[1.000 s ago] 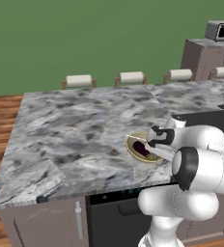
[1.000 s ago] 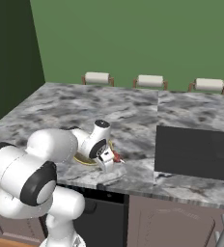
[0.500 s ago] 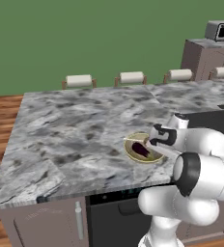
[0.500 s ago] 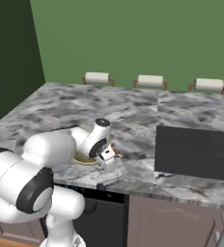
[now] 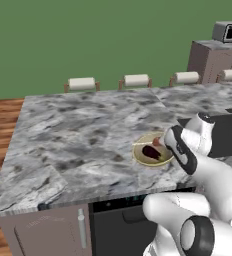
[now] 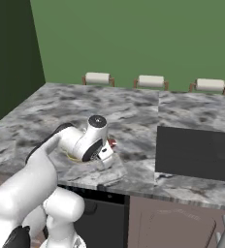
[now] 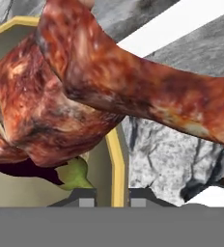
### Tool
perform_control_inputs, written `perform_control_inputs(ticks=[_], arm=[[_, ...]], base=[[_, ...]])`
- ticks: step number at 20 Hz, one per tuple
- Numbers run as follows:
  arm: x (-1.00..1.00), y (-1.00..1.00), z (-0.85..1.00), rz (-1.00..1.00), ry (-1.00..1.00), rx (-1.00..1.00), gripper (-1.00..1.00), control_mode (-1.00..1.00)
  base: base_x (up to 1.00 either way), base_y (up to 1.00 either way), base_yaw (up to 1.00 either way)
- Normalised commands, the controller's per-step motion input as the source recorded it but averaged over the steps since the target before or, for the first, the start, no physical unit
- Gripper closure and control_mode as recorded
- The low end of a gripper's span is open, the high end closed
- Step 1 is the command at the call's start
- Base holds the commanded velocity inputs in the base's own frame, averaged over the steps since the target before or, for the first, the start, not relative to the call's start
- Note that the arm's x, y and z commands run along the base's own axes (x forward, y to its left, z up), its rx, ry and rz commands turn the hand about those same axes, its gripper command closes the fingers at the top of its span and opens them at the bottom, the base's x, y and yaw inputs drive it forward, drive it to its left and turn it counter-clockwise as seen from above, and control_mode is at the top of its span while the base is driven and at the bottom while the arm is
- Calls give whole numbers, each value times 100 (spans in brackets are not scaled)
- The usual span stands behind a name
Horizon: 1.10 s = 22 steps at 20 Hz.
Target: Dump the kebab skewer and eggplant from the bowl so the bowl can be washed. Place the bowl in the sink after clearing the leftovers.
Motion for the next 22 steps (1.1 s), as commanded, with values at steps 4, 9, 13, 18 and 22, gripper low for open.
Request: perform_control_inputs(ticks=[4, 9, 13, 18, 22], arm=[[-64, 0, 86, -6, -20, 0, 100, -100], [-72, 0, 82, -6, -9, 16, 100, -100], [-60, -5, 66, -5, 0, 32, 100, -100], [-30, -3, 35, -1, 0, 28, 100, -100], [0, -1, 0, 0, 0, 0, 100, -100]], base=[[0, 0, 0], [0, 0, 0], [0, 0, 0], [0, 0, 0], [0, 0, 0]])
